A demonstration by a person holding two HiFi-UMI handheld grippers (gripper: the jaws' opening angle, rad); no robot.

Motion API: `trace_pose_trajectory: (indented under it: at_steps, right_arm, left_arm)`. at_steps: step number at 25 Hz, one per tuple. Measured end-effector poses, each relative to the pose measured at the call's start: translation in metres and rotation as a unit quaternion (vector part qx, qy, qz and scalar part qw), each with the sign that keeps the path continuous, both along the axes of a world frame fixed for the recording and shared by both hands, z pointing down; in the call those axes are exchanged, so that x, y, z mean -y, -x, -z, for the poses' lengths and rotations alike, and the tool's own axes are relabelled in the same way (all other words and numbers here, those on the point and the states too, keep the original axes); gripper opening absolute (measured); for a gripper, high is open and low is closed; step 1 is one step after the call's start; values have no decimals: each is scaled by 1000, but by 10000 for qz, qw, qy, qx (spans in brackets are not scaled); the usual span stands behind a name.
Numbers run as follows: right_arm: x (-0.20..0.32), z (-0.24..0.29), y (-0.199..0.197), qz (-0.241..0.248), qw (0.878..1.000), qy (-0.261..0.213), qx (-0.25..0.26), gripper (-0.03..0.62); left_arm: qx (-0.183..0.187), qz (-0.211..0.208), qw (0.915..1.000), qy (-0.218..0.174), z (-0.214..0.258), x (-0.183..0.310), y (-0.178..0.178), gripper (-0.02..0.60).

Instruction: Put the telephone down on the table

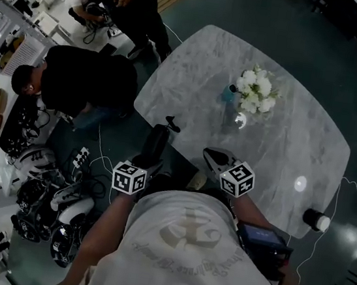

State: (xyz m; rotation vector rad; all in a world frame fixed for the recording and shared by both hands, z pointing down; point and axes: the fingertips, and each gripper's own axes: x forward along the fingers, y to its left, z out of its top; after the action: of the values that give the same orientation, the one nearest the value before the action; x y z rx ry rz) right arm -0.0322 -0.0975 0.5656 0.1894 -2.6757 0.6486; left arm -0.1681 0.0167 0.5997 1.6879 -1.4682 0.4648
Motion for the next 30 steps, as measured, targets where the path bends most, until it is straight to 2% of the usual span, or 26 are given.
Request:
trace_pose_trajectory:
  at_steps: [18,30]
  right_arm:
    - [38,-16,-14,-818,9958,184,-361,15]
    - [62,-20,-6,-1020,9929,210,-576,15]
  left_arm:
    - [155,-731,9972,4,-19,76,16,279]
    - [210,-1123,9934,-15,-33,127,22,279]
